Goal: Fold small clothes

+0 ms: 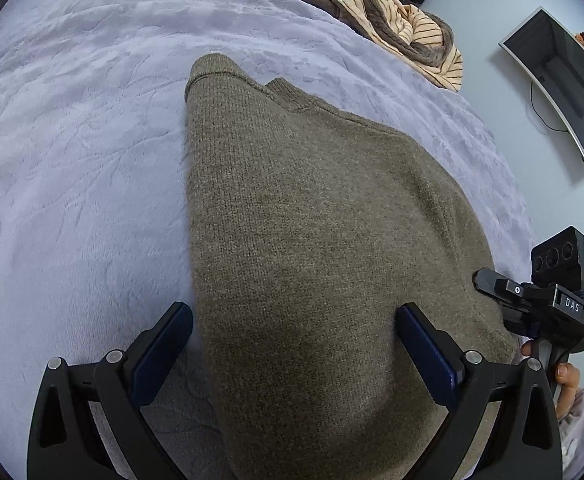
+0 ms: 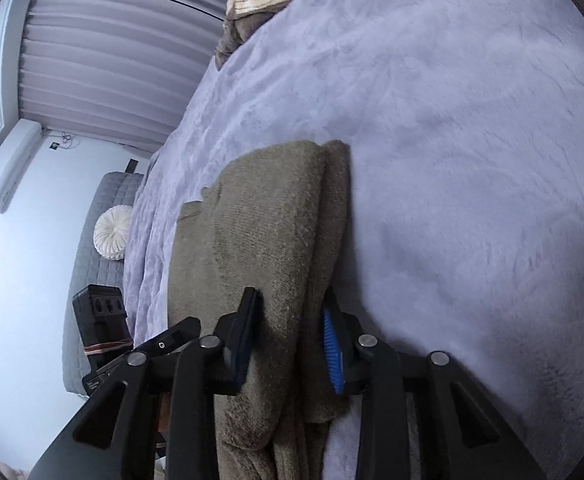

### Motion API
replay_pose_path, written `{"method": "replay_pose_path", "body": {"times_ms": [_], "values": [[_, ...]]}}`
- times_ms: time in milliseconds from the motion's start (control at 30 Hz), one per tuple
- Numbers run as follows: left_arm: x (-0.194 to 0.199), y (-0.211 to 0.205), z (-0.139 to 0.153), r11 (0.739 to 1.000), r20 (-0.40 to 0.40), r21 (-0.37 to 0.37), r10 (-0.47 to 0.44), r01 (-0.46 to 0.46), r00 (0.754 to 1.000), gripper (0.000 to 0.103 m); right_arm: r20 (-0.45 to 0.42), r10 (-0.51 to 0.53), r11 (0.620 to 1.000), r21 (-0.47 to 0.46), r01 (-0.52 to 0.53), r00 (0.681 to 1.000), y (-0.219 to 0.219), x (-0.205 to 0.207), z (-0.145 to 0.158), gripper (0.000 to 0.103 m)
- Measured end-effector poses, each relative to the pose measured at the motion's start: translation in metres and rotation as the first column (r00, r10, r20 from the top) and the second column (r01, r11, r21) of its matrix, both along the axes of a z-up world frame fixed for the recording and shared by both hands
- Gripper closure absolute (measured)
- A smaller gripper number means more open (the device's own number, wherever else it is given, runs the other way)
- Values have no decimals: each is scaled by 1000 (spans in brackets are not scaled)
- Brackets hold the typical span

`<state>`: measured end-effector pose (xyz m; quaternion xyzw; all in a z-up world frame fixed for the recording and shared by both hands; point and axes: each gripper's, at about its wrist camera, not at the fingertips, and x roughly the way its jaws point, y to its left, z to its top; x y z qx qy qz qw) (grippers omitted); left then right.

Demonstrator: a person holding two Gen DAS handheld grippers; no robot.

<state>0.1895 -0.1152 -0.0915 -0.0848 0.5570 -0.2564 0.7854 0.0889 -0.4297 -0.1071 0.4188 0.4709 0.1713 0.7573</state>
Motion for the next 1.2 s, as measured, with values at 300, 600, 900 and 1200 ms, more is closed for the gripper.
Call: {"method": "replay_pose_path", "body": {"times_ms": [300, 600, 900, 1200], "values": [[1, -2, -1, 1000, 7, 3, 3, -3, 1000, 1, -5, 88, 996, -20, -88, 996, 23, 16, -4, 53], [1, -11, 3, 998, 4, -23, -53, 53, 999, 21, -18, 70, 997, -38, -71, 997, 47, 28, -4, 64], [-19, 11, 45, 990, 17, -94, -104, 105, 994, 56, 54, 10, 987, 157, -19, 999, 63, -4, 40, 74], [-78, 71, 98, 982, -7, -166, -93, 91, 996, 56, 79, 35, 963, 265, -55, 996, 96, -51, 84, 74]]}}
